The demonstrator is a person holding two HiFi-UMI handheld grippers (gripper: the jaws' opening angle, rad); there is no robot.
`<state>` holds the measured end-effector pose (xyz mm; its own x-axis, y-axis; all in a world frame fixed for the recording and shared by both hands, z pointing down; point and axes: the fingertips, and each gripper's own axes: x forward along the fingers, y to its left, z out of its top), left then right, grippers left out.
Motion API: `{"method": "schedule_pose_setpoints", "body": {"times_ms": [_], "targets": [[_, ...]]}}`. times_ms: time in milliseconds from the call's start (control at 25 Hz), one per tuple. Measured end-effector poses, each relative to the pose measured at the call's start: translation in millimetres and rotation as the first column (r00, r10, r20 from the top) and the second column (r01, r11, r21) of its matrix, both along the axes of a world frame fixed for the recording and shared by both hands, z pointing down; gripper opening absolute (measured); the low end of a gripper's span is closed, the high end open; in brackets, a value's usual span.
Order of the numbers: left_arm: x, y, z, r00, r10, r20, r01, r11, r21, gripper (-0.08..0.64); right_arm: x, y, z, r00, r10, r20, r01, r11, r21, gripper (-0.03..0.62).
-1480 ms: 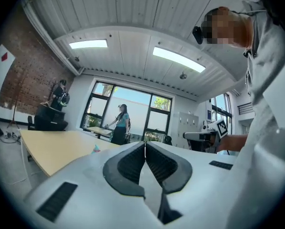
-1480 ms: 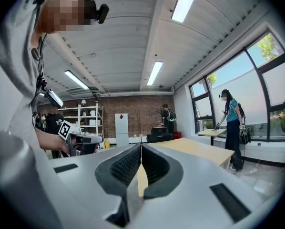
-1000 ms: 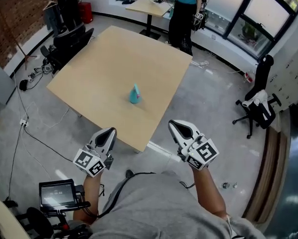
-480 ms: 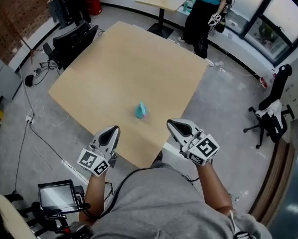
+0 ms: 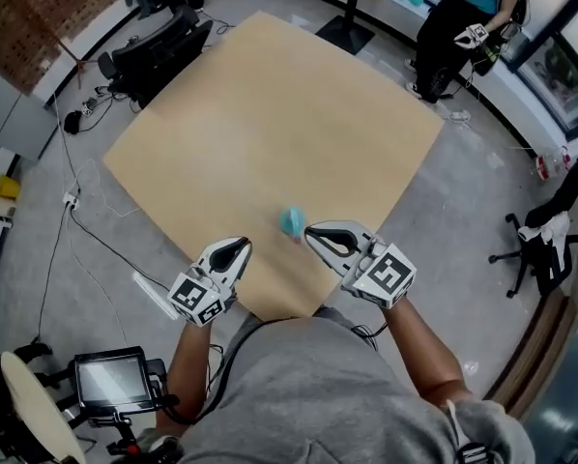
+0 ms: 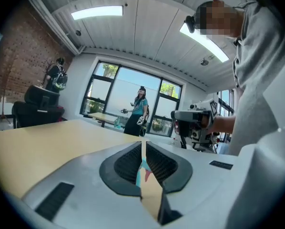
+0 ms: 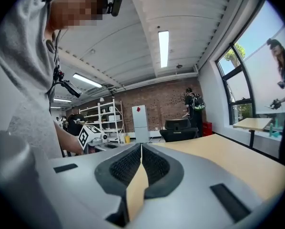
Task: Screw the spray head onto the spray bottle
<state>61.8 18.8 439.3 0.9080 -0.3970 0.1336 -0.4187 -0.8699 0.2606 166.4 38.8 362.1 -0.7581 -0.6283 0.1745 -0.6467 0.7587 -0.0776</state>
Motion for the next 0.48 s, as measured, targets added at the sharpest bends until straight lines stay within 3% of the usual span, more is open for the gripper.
{"method": "schedule_pose_setpoints", "body": {"times_ms": [200,360,480], "targets": [[-8,-38,73,0.989,0.106,0.100,-0.104,0.994,-0.025,0.031,-26,-16,-1,0.998,0.058,0.010,-0.057,0.998,-0.038,0.008],[12,-62,122,0.969,0.216,0.119,-0.212,0.976,-0.040,0.234,-29,-26,15,0.994,0.052,-0.099,-0.061,0.994,-0.088,0.008],[32,-50,148,0.914,0.364,0.180,-0.369,0.929,-0.006,0.325,-29,-37,23,0.977,0.008,-0.214,-0.030,0.995,-0.099,0.012]]}}
